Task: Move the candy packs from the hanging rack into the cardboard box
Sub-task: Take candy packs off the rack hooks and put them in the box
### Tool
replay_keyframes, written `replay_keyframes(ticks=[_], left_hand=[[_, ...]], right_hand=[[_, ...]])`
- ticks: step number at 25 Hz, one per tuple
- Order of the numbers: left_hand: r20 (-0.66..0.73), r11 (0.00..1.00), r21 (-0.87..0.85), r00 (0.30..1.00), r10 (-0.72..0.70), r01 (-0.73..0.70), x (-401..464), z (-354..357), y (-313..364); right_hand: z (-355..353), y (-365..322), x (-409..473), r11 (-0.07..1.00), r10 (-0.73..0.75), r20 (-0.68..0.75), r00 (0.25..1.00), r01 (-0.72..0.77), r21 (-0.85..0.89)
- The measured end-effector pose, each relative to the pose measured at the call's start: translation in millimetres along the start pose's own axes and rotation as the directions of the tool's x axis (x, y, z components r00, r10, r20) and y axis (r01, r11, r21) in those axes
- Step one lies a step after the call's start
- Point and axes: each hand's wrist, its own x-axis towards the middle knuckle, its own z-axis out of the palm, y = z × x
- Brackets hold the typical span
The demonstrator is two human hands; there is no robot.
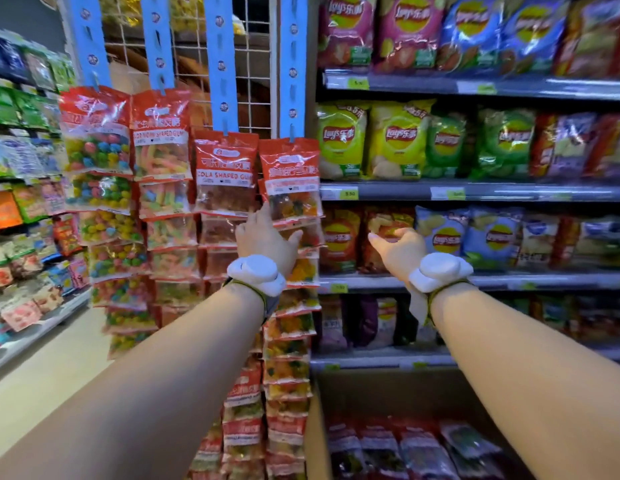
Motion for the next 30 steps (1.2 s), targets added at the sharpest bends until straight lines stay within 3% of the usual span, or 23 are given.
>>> replay_keyframes(ticks=[5,13,17,21,27,30], left_hand=[[0.100,1.000,0.008,0.995,-0.002,0.001,-68.7,48.5,66.6],[0.319,0.999,0.039,0.948,0.010,-0.024,-150.9,142.2,106.4],[0.499,0.999,0.001,0.865,0.046,-0.053,-172.6,212.1,101.3],[0.629,0.996,-0.036,0.772,0.091,-0.087,-182.8,283.3,90.3],[0.762,0.996,-0.002,0.645,0.059,-0.089,-191.7,366.1,69.8],[0.828,0.997,0.082,0.557,-0.061,-0.012,-206.9,396.2,49.3]], right_hand=[[-74.6,66.3,-13.5,0.994,0.026,0.110,0.994,-0.014,-0.104],[-135.8,181.4,-33.3,0.958,0.240,0.129,0.962,-0.213,-0.193],[-143.5,247.5,-25.8,0.886,0.446,0.099,0.890,-0.423,-0.191],[-145.1,301.8,-6.2,0.847,0.509,0.103,0.855,-0.476,-0.235],[-114.7,377.3,12.2,0.709,0.646,0.047,0.762,-0.577,-0.406],[-97.6,409.4,10.7,0.673,0.705,0.106,0.702,-0.613,-0.413]])
